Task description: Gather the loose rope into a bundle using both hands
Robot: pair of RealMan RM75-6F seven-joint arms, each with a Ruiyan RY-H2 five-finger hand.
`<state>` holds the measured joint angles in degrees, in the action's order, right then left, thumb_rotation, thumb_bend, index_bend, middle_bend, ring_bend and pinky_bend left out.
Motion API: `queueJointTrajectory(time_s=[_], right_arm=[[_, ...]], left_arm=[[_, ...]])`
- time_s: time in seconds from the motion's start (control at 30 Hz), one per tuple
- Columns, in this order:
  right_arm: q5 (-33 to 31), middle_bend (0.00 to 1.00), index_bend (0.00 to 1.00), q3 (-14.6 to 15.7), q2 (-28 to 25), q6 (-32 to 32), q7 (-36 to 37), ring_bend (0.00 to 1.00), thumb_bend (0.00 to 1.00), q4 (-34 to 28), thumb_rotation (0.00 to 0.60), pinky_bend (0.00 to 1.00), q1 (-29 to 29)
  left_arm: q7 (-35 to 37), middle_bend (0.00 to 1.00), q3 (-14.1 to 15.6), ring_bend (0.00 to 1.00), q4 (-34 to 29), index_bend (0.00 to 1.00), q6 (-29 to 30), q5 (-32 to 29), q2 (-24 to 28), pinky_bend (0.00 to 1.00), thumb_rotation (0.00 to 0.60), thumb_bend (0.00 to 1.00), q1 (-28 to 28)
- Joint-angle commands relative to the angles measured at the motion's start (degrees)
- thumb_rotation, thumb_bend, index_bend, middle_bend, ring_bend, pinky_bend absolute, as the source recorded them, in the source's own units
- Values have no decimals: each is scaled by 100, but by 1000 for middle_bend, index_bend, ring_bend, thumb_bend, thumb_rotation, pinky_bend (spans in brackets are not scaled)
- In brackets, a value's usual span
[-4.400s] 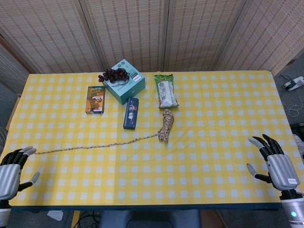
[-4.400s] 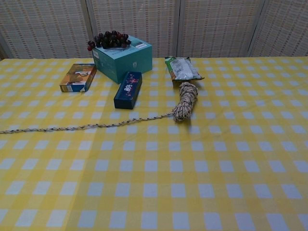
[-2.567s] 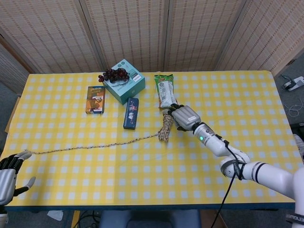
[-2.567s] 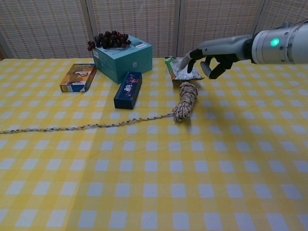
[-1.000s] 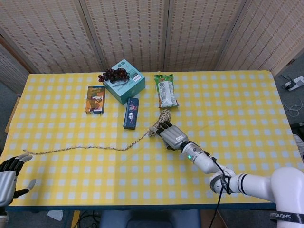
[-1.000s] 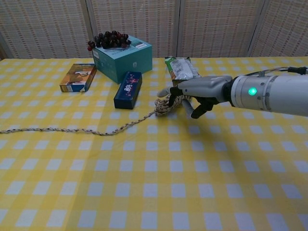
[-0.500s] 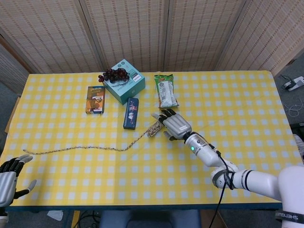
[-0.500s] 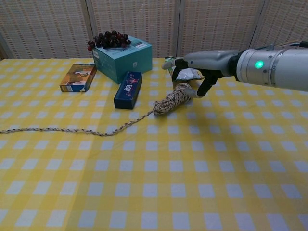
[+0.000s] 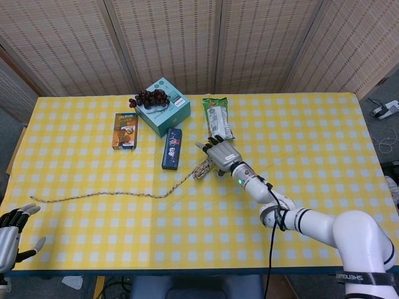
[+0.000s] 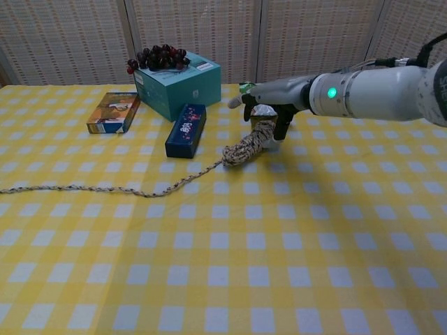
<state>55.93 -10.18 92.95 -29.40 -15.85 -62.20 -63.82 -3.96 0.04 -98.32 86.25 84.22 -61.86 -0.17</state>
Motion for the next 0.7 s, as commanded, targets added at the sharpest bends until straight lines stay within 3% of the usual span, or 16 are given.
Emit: queueJointTrajectory(time_s=[0.03, 0.33, 0.57, 0.7], right_arm=[[-200, 201, 0, 105, 173, 181, -159, 0, 252, 284, 600, 0, -144], [-594, 229, 0, 304, 105, 168, -331, 0, 256, 267, 600, 0, -115], [-613, 256, 0, 437, -854, -262, -101, 0, 282, -1230, 600, 0, 365], [-627, 260, 19, 493, -930, -510, -183, 0, 282, -1353, 600, 0, 429]], left_arm=[[21, 190, 12, 154, 16, 258, 6, -1, 2, 138, 600, 280, 16], [102, 190, 19, 154, 75, 258, 31, 9, 3, 136, 600, 280, 47], [161, 190, 9, 154, 135, 258, -12, 6, -34, 133, 600, 280, 30], [116, 190, -3, 153, 86, 258, -23, 60, -48, 133, 600, 280, -6]])
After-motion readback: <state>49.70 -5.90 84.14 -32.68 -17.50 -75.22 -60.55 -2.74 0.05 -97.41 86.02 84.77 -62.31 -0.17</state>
